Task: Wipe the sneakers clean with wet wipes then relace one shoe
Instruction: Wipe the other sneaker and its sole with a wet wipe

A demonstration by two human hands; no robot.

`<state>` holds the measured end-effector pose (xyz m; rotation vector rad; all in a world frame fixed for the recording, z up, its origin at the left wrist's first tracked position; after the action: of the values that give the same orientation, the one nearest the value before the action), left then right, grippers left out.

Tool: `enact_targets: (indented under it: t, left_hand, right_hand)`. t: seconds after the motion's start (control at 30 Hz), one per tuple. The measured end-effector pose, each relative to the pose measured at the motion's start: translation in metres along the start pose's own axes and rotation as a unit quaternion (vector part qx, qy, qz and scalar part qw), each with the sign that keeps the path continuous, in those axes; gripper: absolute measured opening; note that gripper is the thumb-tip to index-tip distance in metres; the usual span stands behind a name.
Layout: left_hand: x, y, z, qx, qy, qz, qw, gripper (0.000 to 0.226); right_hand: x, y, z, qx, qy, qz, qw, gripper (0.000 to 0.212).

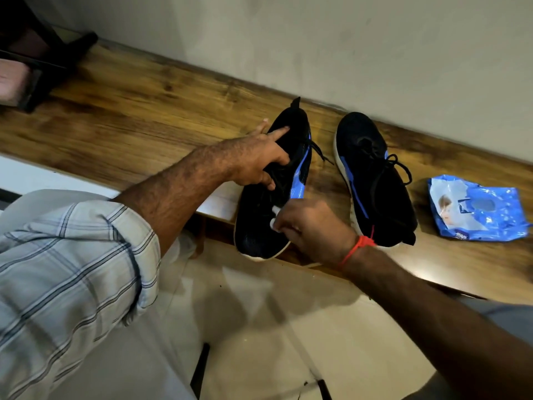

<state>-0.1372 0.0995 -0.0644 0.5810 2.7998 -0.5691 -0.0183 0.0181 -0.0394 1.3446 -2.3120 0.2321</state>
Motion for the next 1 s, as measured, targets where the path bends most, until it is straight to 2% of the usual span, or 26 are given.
enact_targets:
  t: [0.1,0.17,0.23,0.3,0.43,0.47,0.6,0.67,0.77,0.9,1.0]
  left_hand:
    - [-0.002,0.001,-0.001,0.0,0.007,0.007,1.0,0.034]
    - [-0.005,0.001,-0.002,0.0,0.002,0.008,1.0,0.031]
    - [-0.002,0.0,-0.002,-0.002,-0.01,0.007,1.0,0.029]
    - [-0.003,-0.001,-0.001,-0.003,-0.011,0.009,1.0,0.025]
    - [-0.004,0.001,0.001,-0.012,0.005,0.012,1.0,0.03]
    - [-0.004,0.002,0.001,-0.01,0.008,0.013,1.0,0.032]
    - [0.007,0.004,0.01,0.008,-0.029,-0.005,1.0,0.033]
    - [0.006,0.006,0.01,0.0,-0.036,0.001,0.999,0.035]
    - [-0.002,0.007,0.005,-0.014,-0.018,0.019,1.0,0.024]
    - [0.005,0.005,0.01,0.009,-0.065,0.007,0.998,0.046]
    - [0.002,0.007,0.008,-0.012,-0.051,0.008,0.999,0.031]
  right_hand:
    - [0.023,-0.005,0.019,0.073,0.035,-0.059,0.995,0.011]
    - [0.004,0.002,0.006,0.022,-0.005,-0.036,0.999,0.016]
    - [-0.027,0.007,-0.02,-0.065,-0.053,0.037,0.996,0.013]
    - [-0.033,0.005,-0.025,-0.079,-0.06,0.057,0.993,0.009]
    - [0.025,0.0,0.023,0.051,0.021,-0.052,0.997,0.012]
    - [0.024,0.0,0.023,0.058,0.025,-0.06,0.996,0.014]
    - [-0.028,0.009,-0.009,-0.033,-0.055,0.03,0.997,0.016]
    - [-0.015,0.008,0.0,0.001,-0.058,0.017,0.998,0.012]
    - [0.01,0.004,0.019,0.073,-0.028,-0.029,0.997,0.013]
    - [-0.027,0.006,-0.004,0.008,-0.079,0.052,0.995,0.013]
    - [0.0,0.004,0.015,0.097,-0.044,0.019,0.994,0.013]
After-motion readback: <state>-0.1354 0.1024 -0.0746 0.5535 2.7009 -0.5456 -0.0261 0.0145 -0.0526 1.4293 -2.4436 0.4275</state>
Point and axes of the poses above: each hand's wrist, its own y-axis towards the middle knuckle, its own z-axis out of the palm, x = y × z, the point moved 7 cm from there along y, towards the middle knuckle, and after that the axes turned 2 degrees about -y, right-handed, at the moved point
